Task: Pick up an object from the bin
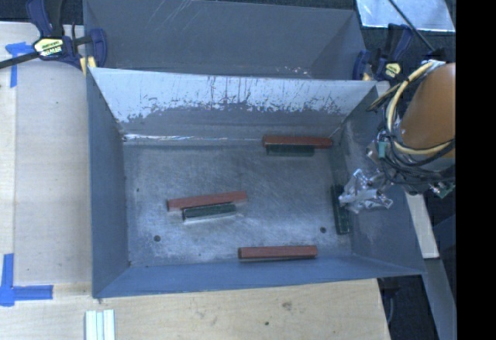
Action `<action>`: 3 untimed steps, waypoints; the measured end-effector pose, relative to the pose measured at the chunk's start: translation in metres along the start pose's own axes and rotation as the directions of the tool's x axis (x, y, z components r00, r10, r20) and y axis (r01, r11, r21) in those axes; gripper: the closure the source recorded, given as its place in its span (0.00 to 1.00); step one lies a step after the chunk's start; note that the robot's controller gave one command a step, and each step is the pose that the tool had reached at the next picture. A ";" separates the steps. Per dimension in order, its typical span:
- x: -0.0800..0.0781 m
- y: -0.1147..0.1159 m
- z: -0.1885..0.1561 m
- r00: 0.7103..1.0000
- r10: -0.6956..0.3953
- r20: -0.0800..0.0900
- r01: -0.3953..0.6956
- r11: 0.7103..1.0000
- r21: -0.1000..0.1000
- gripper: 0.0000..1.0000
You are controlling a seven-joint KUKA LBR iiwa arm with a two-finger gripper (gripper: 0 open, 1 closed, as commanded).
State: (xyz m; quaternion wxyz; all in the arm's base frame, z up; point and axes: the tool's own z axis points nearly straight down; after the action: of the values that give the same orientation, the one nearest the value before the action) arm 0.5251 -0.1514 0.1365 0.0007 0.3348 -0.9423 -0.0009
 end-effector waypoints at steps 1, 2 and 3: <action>0.016 0.007 -0.026 0.996 -0.093 0.003 0.093 0.996 0.004 0.00; 0.016 0.007 -0.026 0.996 -0.092 0.003 0.092 0.996 0.004 1.00; 0.016 0.007 -0.026 0.996 -0.091 0.003 0.091 0.996 0.004 0.00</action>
Offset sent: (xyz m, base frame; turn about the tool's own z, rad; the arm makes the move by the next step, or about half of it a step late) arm 0.0000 0.0000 0.0000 0.0000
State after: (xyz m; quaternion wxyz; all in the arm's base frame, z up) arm 0.5085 -0.1564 0.1624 -0.0015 0.3775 -0.9260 0.0002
